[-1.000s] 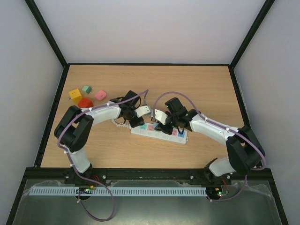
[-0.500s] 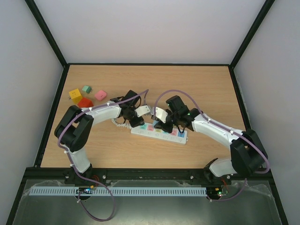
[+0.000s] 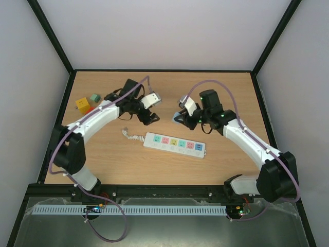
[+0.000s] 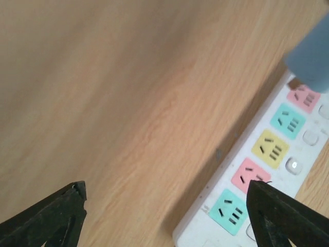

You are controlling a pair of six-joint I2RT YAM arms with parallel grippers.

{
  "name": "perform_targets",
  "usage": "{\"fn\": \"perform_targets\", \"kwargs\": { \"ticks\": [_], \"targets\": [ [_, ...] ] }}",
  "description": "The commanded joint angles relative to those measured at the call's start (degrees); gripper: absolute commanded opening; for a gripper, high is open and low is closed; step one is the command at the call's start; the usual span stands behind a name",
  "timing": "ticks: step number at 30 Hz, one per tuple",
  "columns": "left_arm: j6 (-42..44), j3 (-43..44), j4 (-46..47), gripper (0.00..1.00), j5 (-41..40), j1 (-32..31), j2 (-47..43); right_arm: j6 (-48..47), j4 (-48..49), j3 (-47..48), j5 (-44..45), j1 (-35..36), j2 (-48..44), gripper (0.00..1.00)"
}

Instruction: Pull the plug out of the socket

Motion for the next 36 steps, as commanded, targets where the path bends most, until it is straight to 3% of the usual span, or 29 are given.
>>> {"fn": "perform_targets", "kwargs": {
  "ticks": [1,10,20,29,36],
  "targets": [
    [-0.45,1.14,1.12,0.91,2.08,0.94,-6.42,10.23,4.97,3.02,-3.19,-2.88,-1.51,0.04],
    [-2.67,0.91,6.33,0.93,2.53,-0.62,-13.96,31.98,18.16,2.73,-2.41,-3.47,-2.67,0.09],
    [-0.21,0.71,9.51,0.91,-9.35,-9.08,-14.13,53.77,33.52,-4.17,-9.03,-3.45,-2.30,0.10],
    [2.59,1.23,10.41,0.86,-16.64,-14.12,-11.94,60.30,40.97,-7.36,-13.83,-3.40,-2.45,0.10],
    [2.42,1.15,11.70,0.72,-18.00,-14.88,-11.99,59.57,40.79,-7.70,-15.24,-3.36,-2.79,0.10]
  ]
}}
